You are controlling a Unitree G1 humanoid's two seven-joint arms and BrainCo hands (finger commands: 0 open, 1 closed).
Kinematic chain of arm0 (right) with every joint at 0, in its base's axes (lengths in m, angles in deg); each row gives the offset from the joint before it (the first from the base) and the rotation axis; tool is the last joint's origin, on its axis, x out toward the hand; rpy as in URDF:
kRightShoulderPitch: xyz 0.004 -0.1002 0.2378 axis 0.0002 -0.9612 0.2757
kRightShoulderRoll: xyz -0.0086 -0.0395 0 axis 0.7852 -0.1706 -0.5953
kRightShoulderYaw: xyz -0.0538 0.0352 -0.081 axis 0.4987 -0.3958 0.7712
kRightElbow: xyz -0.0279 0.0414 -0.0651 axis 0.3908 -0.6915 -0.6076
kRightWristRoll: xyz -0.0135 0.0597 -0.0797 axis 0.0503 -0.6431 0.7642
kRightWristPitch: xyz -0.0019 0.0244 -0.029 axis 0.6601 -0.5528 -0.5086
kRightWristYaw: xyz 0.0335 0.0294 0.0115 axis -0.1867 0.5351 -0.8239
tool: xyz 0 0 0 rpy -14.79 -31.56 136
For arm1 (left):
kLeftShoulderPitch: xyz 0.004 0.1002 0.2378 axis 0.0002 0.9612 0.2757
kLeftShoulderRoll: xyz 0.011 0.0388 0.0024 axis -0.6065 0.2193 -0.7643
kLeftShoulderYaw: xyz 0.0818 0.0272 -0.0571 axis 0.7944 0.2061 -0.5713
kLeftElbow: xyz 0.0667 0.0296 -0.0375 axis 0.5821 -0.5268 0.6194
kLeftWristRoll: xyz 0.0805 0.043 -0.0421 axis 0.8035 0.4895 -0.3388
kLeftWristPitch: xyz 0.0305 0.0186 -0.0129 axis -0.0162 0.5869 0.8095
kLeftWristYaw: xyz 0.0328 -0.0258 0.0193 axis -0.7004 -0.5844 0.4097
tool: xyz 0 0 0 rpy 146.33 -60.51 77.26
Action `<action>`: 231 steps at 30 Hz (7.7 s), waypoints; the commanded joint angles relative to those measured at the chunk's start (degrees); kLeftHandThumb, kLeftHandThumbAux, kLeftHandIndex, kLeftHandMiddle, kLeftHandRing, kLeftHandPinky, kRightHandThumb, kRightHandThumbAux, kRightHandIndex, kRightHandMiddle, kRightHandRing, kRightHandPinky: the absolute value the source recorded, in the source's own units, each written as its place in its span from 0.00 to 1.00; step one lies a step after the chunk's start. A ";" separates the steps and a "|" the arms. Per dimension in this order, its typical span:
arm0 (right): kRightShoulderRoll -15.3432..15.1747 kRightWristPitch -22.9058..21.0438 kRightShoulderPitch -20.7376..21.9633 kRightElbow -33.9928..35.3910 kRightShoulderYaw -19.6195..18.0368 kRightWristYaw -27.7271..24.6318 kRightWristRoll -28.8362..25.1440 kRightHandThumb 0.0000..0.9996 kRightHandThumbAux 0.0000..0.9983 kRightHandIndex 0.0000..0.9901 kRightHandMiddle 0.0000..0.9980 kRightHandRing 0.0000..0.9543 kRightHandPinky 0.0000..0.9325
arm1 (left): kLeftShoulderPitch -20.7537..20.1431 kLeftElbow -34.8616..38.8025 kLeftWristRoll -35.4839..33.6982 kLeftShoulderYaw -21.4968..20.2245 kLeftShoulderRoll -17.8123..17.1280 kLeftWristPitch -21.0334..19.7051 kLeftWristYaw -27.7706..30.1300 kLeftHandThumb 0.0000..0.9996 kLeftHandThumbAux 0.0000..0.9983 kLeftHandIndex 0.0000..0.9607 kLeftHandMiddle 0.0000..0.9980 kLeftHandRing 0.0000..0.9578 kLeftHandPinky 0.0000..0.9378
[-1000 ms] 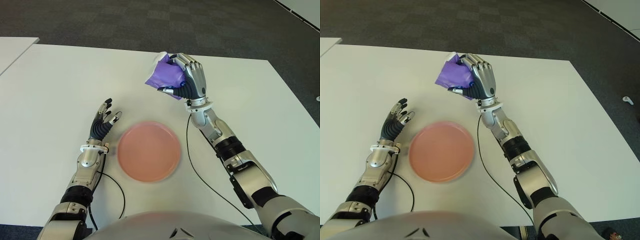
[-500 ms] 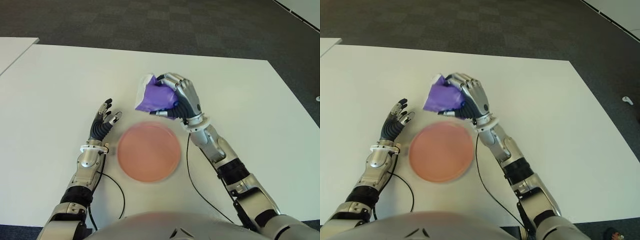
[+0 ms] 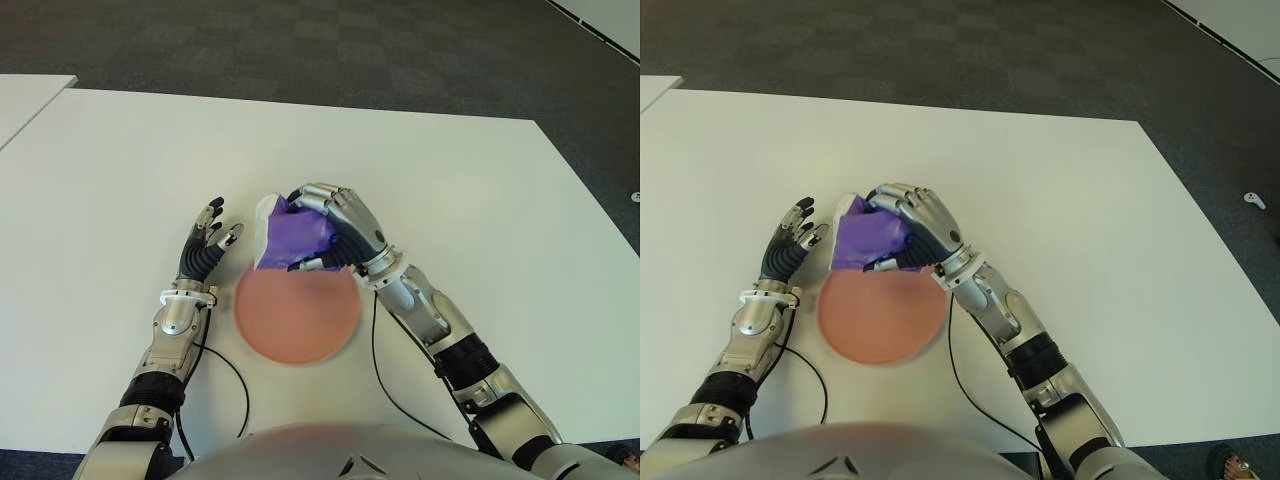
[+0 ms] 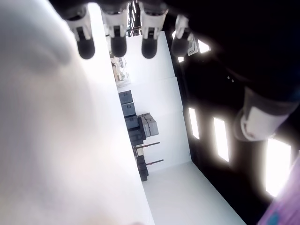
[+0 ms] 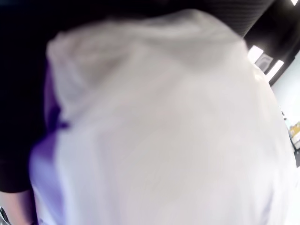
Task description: Put the tissue paper into the plate.
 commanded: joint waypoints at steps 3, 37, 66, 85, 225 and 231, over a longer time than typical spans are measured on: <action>-0.38 2.24 0.74 -4.94 1.42 2.79 4.35 0.75 0.71 0.45 0.87 0.92 0.93 | 5.08 -5.51 -0.20 0.37 0.82 -0.70 1.91 0.00 0.48 0.00 0.00 0.00 0.00; -4.94 -5.32 3.85 -3.78 8.51 -37.39 -0.40 0.10 0.42 0.00 0.00 0.00 0.00 | 4.76 -6.16 0.39 0.04 0.94 -1.77 0.44 0.00 0.46 0.00 0.00 0.00 0.00; -6.56 -3.73 3.77 -1.72 5.88 -32.47 -0.67 0.03 0.32 0.00 0.00 0.00 0.00 | 5.10 -5.95 -0.40 0.19 0.20 -1.53 2.91 0.00 0.45 0.00 0.00 0.00 0.00; -4.41 -4.80 1.65 -0.23 -0.11 -21.99 -1.89 0.02 0.35 0.00 0.00 0.00 0.00 | 5.03 -6.32 1.04 0.18 0.45 -0.59 -0.57 0.00 0.44 0.00 0.00 0.00 0.00; 21.84 8.82 -9.89 -44.47 -28.55 -3.80 -35.74 0.00 0.59 0.00 0.00 0.00 0.00 | 8.34 2.51 0.48 0.63 -0.01 -3.67 1.52 0.00 0.48 0.00 0.00 0.00 0.00; 21.71 10.55 -10.05 -45.12 -28.27 -3.67 -36.00 0.00 0.58 0.00 0.00 0.00 0.00 | 8.57 3.09 0.24 0.61 -0.01 -4.03 1.93 0.00 0.50 0.00 0.00 0.00 0.00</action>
